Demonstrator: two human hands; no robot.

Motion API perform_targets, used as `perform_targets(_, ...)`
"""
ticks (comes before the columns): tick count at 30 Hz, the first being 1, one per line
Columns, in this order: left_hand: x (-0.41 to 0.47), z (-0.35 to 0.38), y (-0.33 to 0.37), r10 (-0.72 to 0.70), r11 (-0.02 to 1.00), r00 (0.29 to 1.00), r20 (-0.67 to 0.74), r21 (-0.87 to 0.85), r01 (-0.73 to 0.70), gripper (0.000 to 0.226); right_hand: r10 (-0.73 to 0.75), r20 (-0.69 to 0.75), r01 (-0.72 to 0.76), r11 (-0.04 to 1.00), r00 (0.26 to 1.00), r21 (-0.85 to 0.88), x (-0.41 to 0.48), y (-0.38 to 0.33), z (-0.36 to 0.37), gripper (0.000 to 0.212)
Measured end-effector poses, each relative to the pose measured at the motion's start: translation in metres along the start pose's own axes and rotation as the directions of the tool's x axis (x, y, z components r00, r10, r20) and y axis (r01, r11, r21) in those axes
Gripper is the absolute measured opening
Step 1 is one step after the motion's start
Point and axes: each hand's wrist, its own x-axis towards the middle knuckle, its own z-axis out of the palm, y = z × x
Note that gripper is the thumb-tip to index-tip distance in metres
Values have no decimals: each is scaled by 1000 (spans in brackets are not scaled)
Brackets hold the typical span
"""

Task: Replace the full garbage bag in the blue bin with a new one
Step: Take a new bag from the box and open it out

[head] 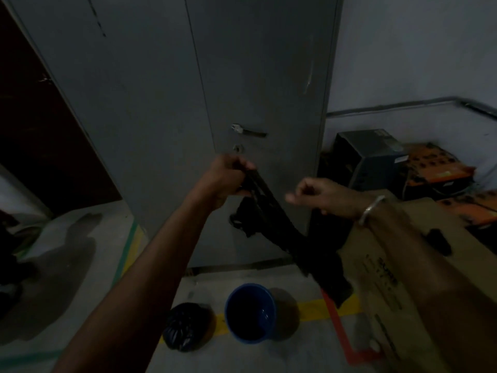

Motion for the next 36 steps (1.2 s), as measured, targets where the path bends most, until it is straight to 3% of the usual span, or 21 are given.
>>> perform_targets(2, -5, 16, 9, 36, 997, 998, 59, 65, -40, 39, -29, -94, 26, 999, 995, -32, 18, -14, 21, 60)
perform_targets(6, -2, 11, 12, 143, 949, 987, 73, 273, -157, 21, -34, -159, 26, 998, 987, -53, 41, 2, 38, 21)
perform_targets(7, 0, 3, 10, 190, 893, 976, 107, 395, -217, 17, -23, -182, 16, 999, 983, -38, 43, 5, 35, 14)
perform_targets(9, 1, -13, 3, 219, 682, 951, 219, 663, -310, 19, -10, -245, 14, 1000, 969, 15, 43, 9, 29, 15)
perform_targets(11, 2, -24, -9, 206, 482, 948, 242, 818, -314, 18, -26, -294, 40, 998, 955, 42, 45, 14, 24, 21)
perform_targets(12, 3, -27, -16, 192, 446, 958, 212, 851, -278, 16, -40, -294, 56, 997, 955, 45, 46, 15, 23, 21)
perform_targets(16, 6, -33, -48, -32, 482, 998, 48, 876, -27, 22, -119, -397, 108, 993, 910, -50, 53, 18, 24, 28)
perform_targets(20, 1, -42, -73, -215, 569, 976, -43, 806, 161, 20, -174, -449, 102, 978, 876, -181, 53, 24, 10, 26)
perform_targets(23, -3, -42, -81, -175, 779, 976, -129, 588, 217, 27, -234, -406, 131, 955, 883, -265, 48, 24, 7, 25)
perform_targets(25, -6, -41, -87, -48, 895, 985, -165, 430, 115, 33, -248, -337, 123, 928, 908, -353, 46, 22, 7, 33)
perform_targets(26, -8, -41, -88, 1, 899, 987, -160, 432, 69, 31, -224, -301, 94, 915, 927, -392, 46, 21, 7, 35)
perform_targets(29, -9, -41, -87, 5, 773, 992, -128, 630, 77, 10, -131, -259, 7, 902, 957, -431, 45, 22, 4, 26)
perform_targets(31, -9, -40, -85, -44, 656, 989, -138, 743, 133, 10, -114, -226, -14, 866, 968, -500, 46, 25, 6, 17)
perform_targets(34, -12, -35, -82, -42, 504, 983, -180, 846, 176, 18, -119, -172, -17, 775, 978, -631, 51, 34, 13, 30)
perform_targets(36, -17, -33, -81, -42, 483, 964, -261, 840, 248, 20, -75, -191, -68, 762, 979, -644, 53, 44, 19, 32)
